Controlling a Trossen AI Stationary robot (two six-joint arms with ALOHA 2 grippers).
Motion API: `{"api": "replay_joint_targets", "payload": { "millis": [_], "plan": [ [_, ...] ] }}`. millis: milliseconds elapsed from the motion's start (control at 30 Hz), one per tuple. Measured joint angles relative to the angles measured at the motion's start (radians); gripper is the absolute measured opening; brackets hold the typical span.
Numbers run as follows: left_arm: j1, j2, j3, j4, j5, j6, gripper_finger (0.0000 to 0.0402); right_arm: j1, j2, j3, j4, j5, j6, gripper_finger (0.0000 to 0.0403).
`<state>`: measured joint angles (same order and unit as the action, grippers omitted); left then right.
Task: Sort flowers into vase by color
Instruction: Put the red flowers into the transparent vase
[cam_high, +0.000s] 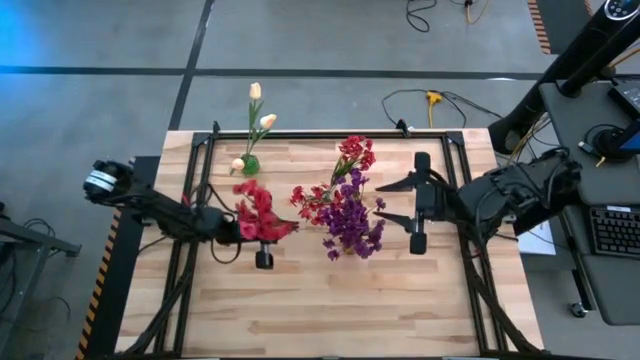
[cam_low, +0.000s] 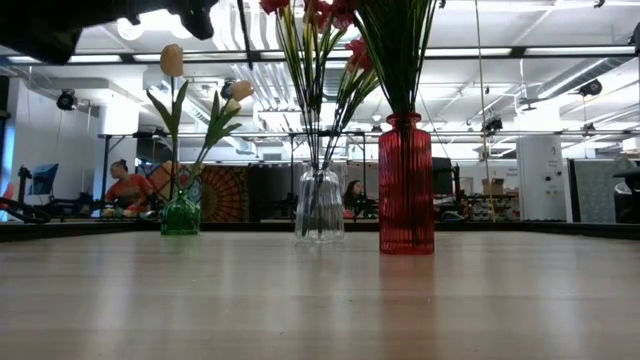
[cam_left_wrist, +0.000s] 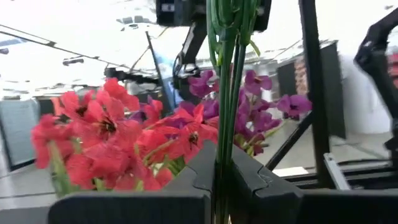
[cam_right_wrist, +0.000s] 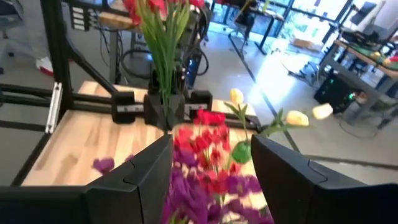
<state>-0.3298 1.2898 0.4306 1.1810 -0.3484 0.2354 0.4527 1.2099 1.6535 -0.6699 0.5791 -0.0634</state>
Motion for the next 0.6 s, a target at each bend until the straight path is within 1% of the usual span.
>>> {"api": "replay_joint_targets", "payload": {
  "millis": [67,200,467,600],
  "plan": [
    [0.017,0.020,-0.007,0.033,0.024,-0.024,0.0000,-0.011,-0.028,-0.046,0.005,-0.002,0.022,0.0210],
    [0.037,0.076,-0.013,0.080,0.026,-0.042,0.0000,-0.042,-0.080,-0.135,0.037,-0.001,0.058,0.0210],
    [0.065,0.192,-0.016,0.234,0.018,-0.020,0.0000,-0.108,-0.179,-0.285,0.082,0.001,0.078,0.0210],
    [0.082,0.215,-0.026,0.294,0.017,-0.015,0.0000,-0.130,-0.215,-0.364,0.088,0.001,0.093,0.0210]
  ]
}}
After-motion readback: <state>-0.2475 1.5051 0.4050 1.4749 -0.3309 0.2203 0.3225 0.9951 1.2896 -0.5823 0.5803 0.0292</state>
